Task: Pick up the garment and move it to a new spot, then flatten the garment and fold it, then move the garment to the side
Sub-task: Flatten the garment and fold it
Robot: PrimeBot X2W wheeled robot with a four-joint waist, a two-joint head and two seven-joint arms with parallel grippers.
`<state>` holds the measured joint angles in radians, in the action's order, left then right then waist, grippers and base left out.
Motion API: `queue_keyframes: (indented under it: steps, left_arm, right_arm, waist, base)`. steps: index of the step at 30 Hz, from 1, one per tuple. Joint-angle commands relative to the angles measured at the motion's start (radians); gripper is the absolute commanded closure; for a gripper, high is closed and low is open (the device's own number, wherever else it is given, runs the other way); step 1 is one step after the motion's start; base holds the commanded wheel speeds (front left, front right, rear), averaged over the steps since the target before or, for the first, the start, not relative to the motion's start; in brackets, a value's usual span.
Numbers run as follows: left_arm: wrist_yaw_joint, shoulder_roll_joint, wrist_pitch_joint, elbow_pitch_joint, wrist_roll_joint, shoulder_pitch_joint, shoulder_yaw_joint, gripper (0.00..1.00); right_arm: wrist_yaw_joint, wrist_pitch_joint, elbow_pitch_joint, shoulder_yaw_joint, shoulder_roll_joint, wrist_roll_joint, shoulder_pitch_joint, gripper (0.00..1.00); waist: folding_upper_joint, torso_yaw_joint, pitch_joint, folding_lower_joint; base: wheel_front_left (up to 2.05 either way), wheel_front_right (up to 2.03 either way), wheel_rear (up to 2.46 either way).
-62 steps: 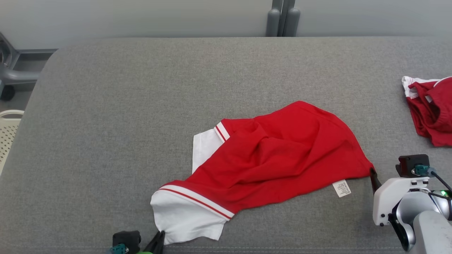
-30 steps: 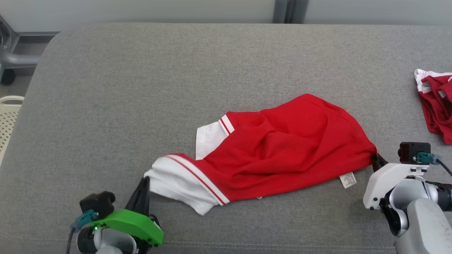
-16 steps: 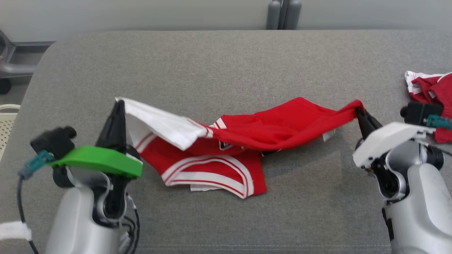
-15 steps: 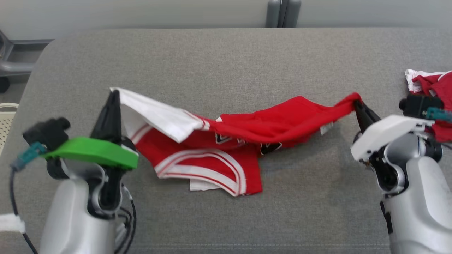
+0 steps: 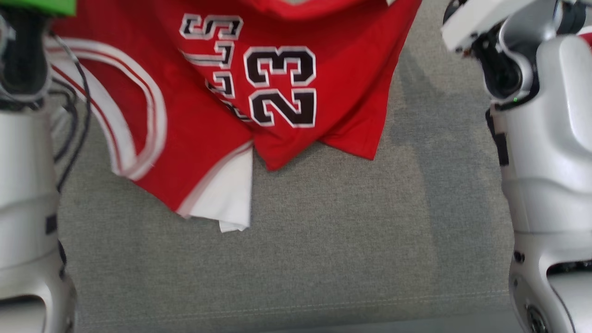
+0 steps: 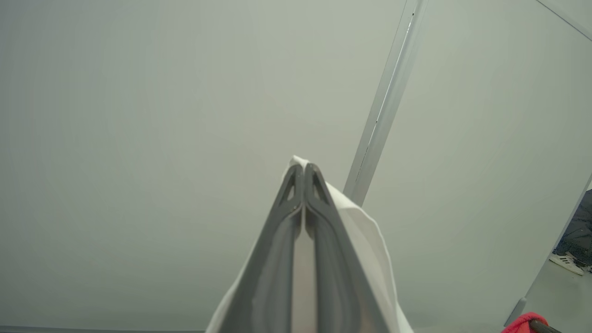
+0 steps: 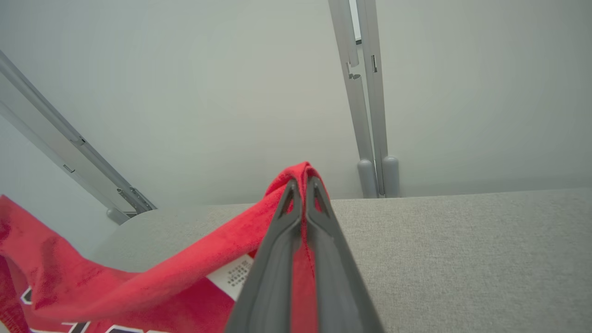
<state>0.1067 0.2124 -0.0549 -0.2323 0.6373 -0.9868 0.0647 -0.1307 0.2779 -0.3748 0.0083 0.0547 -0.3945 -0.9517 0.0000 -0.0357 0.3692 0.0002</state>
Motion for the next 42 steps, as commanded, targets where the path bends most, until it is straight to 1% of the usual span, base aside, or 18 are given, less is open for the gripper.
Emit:
queue_keyframes:
  steps: [1,5,8,12,14,18,21,27,28,30,33,37,39,42]
  left_arm:
    - [0.009,0.022,-0.012,0.004,0.001,-0.065,0.004,1.0]
    - [0.015,0.057,-0.048,0.004,0.019,-0.243,0.016,1.0]
    - [0.017,0.072,-0.063,-0.013,0.029,-0.371,0.019,1.0]
    - [0.02,0.09,-0.057,-0.027,0.018,-0.514,0.032,1.0]
    - [0.021,0.091,-0.048,-0.029,0.017,-0.546,0.033,1.0]
    - [0.023,0.079,0.017,-0.043,0.026,-0.656,0.03,1.0]
    - [0.025,0.066,0.08,-0.061,0.028,-0.697,0.045,1.0]
    - [0.025,0.062,0.201,-0.098,0.036,-0.761,0.113,1.0]
    - [0.025,0.057,0.246,-0.111,0.047,-0.771,0.128,1.0]
    - [0.025,0.053,0.279,-0.113,0.058,-0.785,0.138,1.0]
    - [0.025,0.038,0.296,-0.114,0.101,-0.759,0.145,1.0]
    - [0.025,0.078,0.289,-0.093,0.107,-0.632,0.189,1.0]
    - [0.023,0.088,0.275,-0.069,0.118,-0.53,0.202,1.0]
    - [-0.01,0.099,0.271,0.008,0.144,-0.346,0.193,1.0]
  right_arm:
    - [0.0,-0.015,-0.014,0.002,0.002,0.002,-0.059,1.0]
    - [0.0,-0.05,-0.068,-0.01,0.005,0.013,-0.219,1.0]
    - [0.0,-0.081,-0.108,-0.016,0.002,0.034,-0.331,1.0]
    - [0.0,-0.133,-0.161,-0.025,0.003,0.061,-0.45,1.0]
    - [0.0,-0.151,-0.174,-0.032,0.002,0.067,-0.477,1.0]
    - [0.0,-0.239,-0.221,-0.066,0.002,0.108,-0.58,1.0]
    - [0.0,-0.317,-0.258,-0.096,0.001,0.145,-0.637,1.0]
    - [0.0,-0.456,-0.333,-0.143,-0.001,0.229,-0.701,1.0]
    - [0.0,-0.488,-0.353,-0.157,-0.002,0.248,-0.709,1.0]
    - [0.0,-0.511,-0.36,-0.172,-0.003,0.256,-0.708,1.0]
    - [0.0,-0.522,-0.379,-0.169,-0.004,0.255,-0.688,1.0]
    - [0.0,-0.519,-0.408,-0.12,0.002,0.245,-0.626,1.0]
    - [0.0,-0.502,-0.422,-0.084,0.015,0.232,-0.575,1.0]
    - [0.0,-0.45,-0.425,-0.031,0.052,0.199,-0.477,1.0]
  waist:
    - [0.0,-0.082,0.156,-0.0002]
    - [0.0,-0.104,0.248,-0.0002]
    - [0.0,-0.115,0.297,-0.0002]
    - [0.0,-0.134,0.336,-0.0002]
    - [0.0,-0.139,0.342,-0.0002]
    - [0.0,-0.148,0.351,-0.0002]
    - [0.0,-0.153,0.343,-0.0002]
    - [0.0,-0.167,0.304,-0.0002]
    - [0.0,-0.17,0.297,-0.0002]
    - [0.0,-0.171,0.295,-0.0002]
    - [0.0,-0.16,0.31,-0.0002]
    - [0.0,-0.139,0.314,-0.0002]
    - [0.0,-0.126,0.301,-0.0002]
    - [0.0,-0.097,0.266,-0.0002]
  base:
    - [0.0,0.0,0.0]
    - [0.0,0.0,0.0]
    - [0.0,0.0,0.0]
    - [0.0,0.0,0.0]
    - [0.0,0.0,0.0]
    - [0.0,0.0,0.0]
    - [0.0,0.0,0.0]
    - [0.0,0.0,0.0]
    - [0.0,0.0,0.0]
    - [0.0,0.0,0.0]
    - [0.0,0.0,0.0]
    - [0.0,0.0,0.0]
    - [0.0,0.0,0.0]
    - [0.0,0.0,0.0]
